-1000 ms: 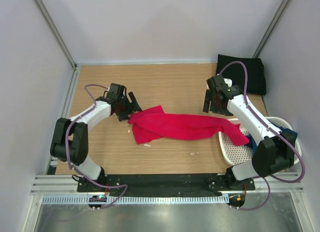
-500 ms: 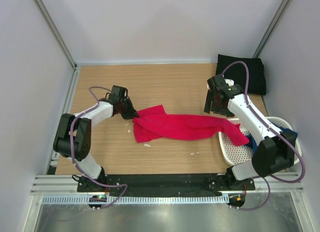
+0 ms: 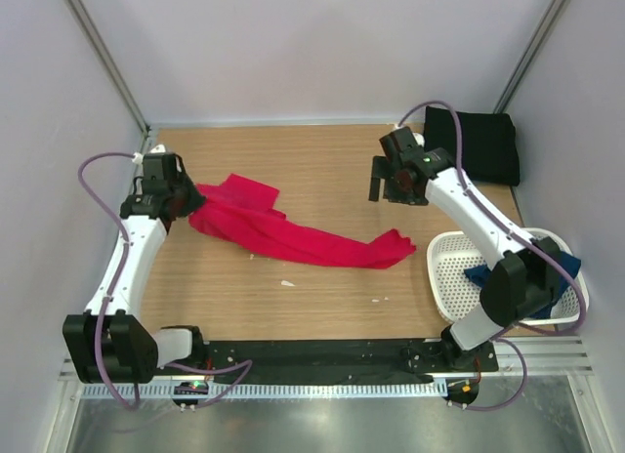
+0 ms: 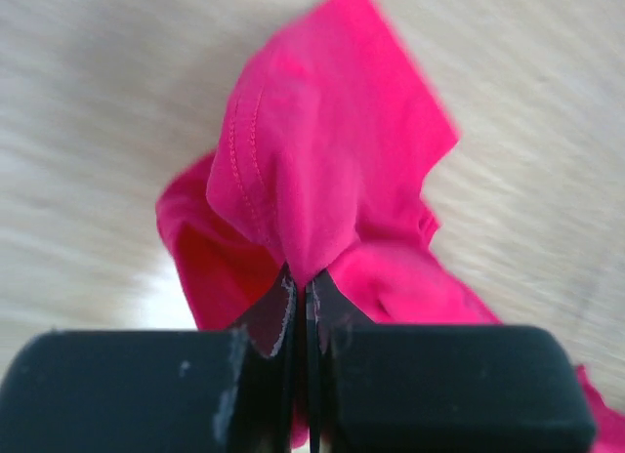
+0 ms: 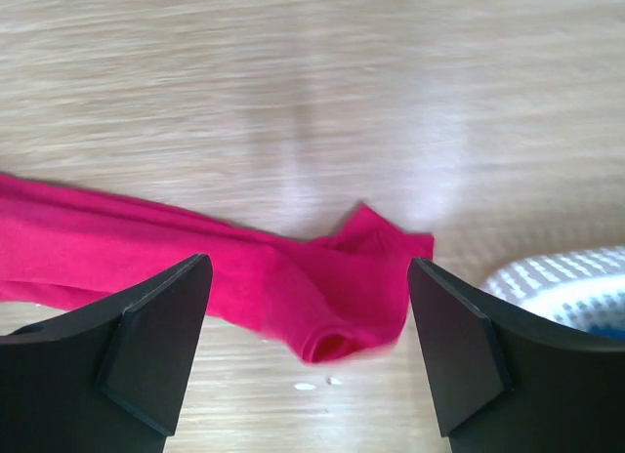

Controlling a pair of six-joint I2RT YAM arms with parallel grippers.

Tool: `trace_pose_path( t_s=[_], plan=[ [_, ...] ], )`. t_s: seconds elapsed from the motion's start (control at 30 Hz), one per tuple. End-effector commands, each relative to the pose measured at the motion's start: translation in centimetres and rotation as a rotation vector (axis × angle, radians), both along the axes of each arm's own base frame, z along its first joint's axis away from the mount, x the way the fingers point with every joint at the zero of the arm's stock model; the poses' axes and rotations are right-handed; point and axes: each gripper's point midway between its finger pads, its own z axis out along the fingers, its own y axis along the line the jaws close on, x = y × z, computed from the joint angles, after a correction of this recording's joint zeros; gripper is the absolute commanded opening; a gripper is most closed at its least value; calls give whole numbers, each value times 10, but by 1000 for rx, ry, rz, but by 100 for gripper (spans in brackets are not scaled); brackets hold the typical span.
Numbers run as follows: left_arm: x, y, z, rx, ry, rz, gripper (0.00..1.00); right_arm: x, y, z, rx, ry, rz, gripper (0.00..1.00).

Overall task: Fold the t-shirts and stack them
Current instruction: Move the tshirt to the center of the board

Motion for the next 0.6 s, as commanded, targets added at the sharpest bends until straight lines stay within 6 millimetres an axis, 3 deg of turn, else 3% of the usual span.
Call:
trace_pose_path(
  t_s=[0.0, 0.07, 0.17, 0.3, 0.4, 0.47, 0.5, 0.57],
  plan=[
    [-44, 40, -31, 158, 201, 73, 0, 20, 51, 2, 44, -44, 135, 88],
    [-57, 46, -41, 174, 241, 86, 0, 20, 65, -9, 69, -17, 159, 88],
    [-72, 38, -47, 152, 239, 36, 0, 15, 80, -41, 91, 64, 168, 88],
    [-91, 32, -56, 139, 281, 4, 4, 0, 69, -69, 44, 151, 134, 88],
    [-93, 32, -53, 131, 279, 22, 10, -16, 54, -78, -1, 191, 89, 87],
    [-92, 31, -52, 123, 287, 18, 21, -20, 45, -75, -26, 181, 62, 87],
    [-90, 32, -52, 130, 291, 19, 36, -25, 41, -75, -35, 192, 44, 87],
    [-88, 38, -54, 156, 321, 34, 54, -27, 35, -70, -51, 183, 26, 87]
  ],
)
